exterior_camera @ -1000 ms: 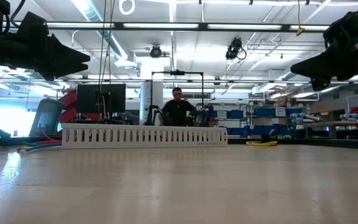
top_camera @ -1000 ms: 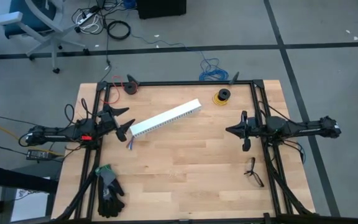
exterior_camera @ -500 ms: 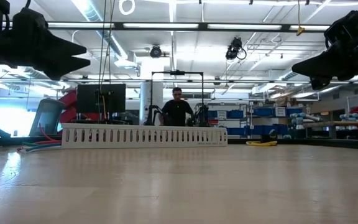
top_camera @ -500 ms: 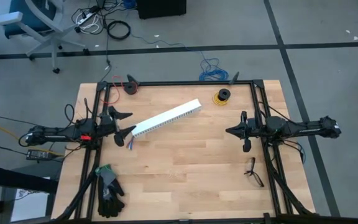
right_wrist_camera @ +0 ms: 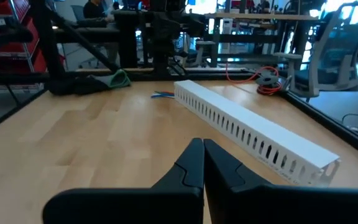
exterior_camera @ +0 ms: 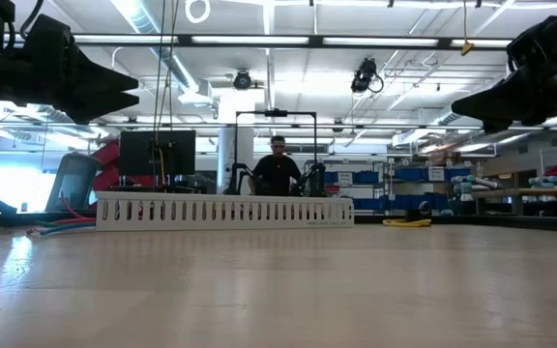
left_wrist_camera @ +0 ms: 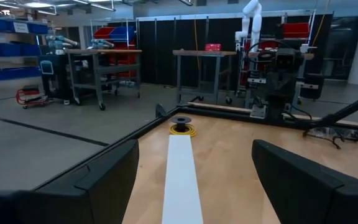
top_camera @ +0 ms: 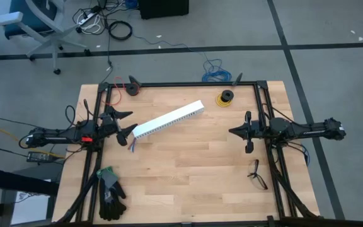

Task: Ziptie cables
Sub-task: Return to Home Position

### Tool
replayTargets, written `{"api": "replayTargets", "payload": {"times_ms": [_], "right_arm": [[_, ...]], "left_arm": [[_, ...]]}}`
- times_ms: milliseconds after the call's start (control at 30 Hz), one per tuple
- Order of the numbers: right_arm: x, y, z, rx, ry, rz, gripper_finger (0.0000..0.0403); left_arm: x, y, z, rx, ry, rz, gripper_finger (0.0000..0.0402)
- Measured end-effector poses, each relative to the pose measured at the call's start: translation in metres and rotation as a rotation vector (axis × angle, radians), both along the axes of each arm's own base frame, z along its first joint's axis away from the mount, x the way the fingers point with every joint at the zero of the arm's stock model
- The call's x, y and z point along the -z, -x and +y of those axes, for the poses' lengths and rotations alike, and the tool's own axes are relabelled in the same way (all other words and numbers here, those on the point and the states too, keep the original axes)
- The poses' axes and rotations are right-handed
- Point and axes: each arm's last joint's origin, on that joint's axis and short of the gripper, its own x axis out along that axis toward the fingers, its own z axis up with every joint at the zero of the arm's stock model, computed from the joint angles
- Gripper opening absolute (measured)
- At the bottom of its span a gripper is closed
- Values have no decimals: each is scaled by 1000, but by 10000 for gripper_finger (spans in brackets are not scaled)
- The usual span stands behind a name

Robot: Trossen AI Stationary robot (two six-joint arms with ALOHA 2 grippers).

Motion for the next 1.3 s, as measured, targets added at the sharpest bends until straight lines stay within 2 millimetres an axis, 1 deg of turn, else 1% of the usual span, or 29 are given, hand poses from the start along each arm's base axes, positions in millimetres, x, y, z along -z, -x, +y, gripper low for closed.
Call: {"api": "replayTargets", "payload": {"times_ms": [400, 633, 733, 1300], "right_arm": [[0, 0, 0, 1, 24, 2, 0], [-1, 0, 0, 8, 24, -10, 0], [-4, 0, 0, 8, 22, -37, 0], [-4, 0, 0, 3, 20, -42, 3]], "left_arm": [[2, 0, 0, 0, -3, 18, 323], [2, 0, 0, -6, -76, 54, 323], [2, 0, 0, -6, -76, 54, 323], [2, 0, 0, -5, -72, 52, 323]]}}
